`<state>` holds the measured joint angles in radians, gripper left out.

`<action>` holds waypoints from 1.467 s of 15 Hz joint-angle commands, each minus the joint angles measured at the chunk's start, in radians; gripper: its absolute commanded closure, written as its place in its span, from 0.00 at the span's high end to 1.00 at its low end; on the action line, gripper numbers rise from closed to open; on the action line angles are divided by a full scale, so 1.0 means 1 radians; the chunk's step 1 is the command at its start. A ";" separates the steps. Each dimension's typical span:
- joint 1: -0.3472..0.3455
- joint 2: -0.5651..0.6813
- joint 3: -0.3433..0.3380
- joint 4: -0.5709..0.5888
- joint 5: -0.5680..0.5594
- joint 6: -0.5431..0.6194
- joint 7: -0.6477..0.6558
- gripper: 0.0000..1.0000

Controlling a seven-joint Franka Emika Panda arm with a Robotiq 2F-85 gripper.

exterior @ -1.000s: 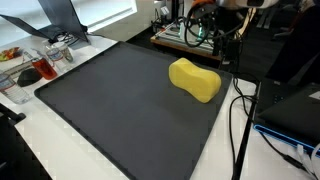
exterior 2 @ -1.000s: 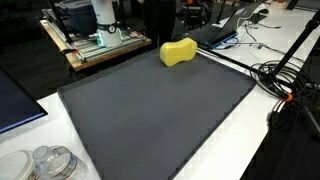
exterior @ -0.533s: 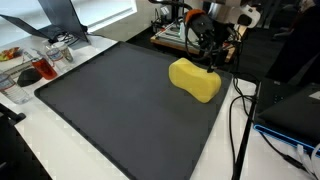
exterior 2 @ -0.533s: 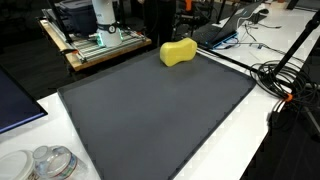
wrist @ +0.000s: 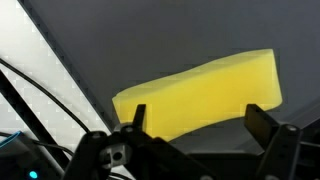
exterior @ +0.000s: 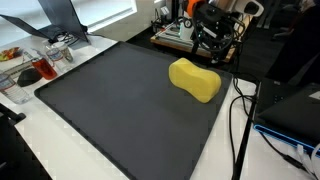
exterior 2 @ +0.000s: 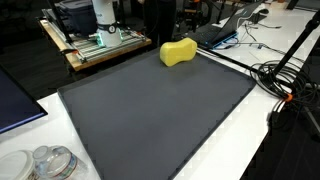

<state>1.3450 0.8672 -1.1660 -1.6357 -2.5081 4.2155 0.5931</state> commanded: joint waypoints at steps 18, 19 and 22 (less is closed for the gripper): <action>-0.008 0.010 0.029 0.092 0.000 0.020 -0.259 1.00; -0.007 0.010 0.032 0.101 0.000 0.020 -0.275 1.00; 0.001 0.014 0.039 0.121 0.000 0.020 -0.332 1.00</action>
<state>1.3408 0.8672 -1.1280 -1.5514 -2.5080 4.2155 0.3162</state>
